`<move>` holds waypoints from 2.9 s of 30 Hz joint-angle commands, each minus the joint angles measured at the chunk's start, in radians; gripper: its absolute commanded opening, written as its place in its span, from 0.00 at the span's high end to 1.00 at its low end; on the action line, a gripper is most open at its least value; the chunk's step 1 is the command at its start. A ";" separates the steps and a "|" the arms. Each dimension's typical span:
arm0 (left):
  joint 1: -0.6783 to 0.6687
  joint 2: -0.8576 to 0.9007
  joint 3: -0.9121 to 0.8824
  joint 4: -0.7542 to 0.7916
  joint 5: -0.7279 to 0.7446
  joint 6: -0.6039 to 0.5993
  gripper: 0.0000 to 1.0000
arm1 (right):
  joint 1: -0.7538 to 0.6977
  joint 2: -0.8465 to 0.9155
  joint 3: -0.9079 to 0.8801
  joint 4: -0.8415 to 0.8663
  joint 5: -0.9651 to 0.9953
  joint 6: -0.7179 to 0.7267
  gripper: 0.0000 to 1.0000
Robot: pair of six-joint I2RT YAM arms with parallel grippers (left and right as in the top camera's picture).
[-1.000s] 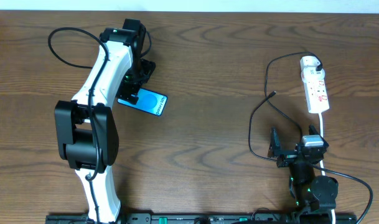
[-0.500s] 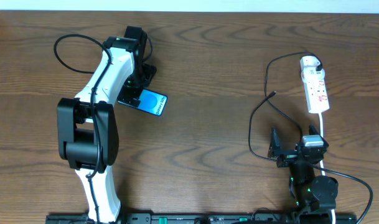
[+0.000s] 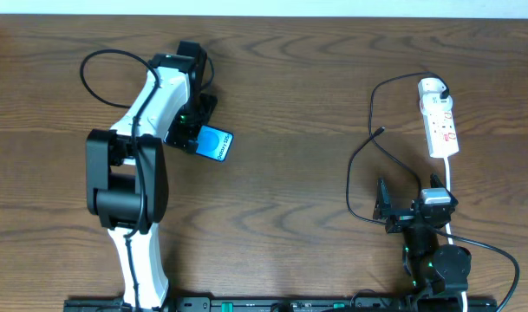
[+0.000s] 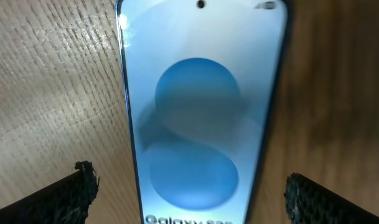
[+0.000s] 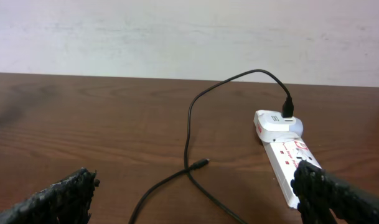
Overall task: Plug charger to phone and switch on socket
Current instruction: 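Lower the left gripper and grasp the phone's edge, then lift the phone with the left gripper and tilt it upright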
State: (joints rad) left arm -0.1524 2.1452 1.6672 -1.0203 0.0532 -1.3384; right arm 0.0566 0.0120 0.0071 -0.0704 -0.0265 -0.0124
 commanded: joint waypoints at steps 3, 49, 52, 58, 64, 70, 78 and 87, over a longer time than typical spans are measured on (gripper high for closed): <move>0.003 0.026 -0.001 -0.004 -0.020 -0.028 0.02 | 0.003 -0.006 -0.002 -0.005 0.001 -0.011 0.01; 0.003 0.027 -0.052 0.063 -0.047 0.056 0.02 | 0.003 -0.006 -0.002 -0.005 0.001 -0.011 0.01; 0.003 0.027 -0.064 0.068 -0.047 0.035 0.02 | 0.003 -0.006 -0.002 -0.004 0.001 -0.011 0.01; 0.002 0.027 -0.109 0.122 -0.046 0.034 0.02 | 0.003 -0.006 -0.002 -0.005 0.001 -0.011 0.01; 0.002 0.027 -0.115 0.137 -0.045 0.023 0.02 | 0.003 -0.006 -0.002 -0.005 0.002 -0.011 0.01; 0.002 0.027 -0.115 0.136 -0.038 0.016 0.02 | 0.003 -0.006 -0.002 -0.005 0.001 -0.011 0.01; 0.002 0.027 -0.115 0.135 -0.034 0.017 0.02 | 0.003 -0.006 -0.002 -0.005 0.001 -0.011 0.01; 0.002 0.027 -0.115 0.120 -0.027 0.017 0.02 | 0.003 -0.006 -0.002 -0.005 0.001 -0.011 0.01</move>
State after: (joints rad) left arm -0.1528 2.1624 1.5684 -0.8856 0.0254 -1.3094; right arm 0.0566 0.0120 0.0071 -0.0704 -0.0265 -0.0124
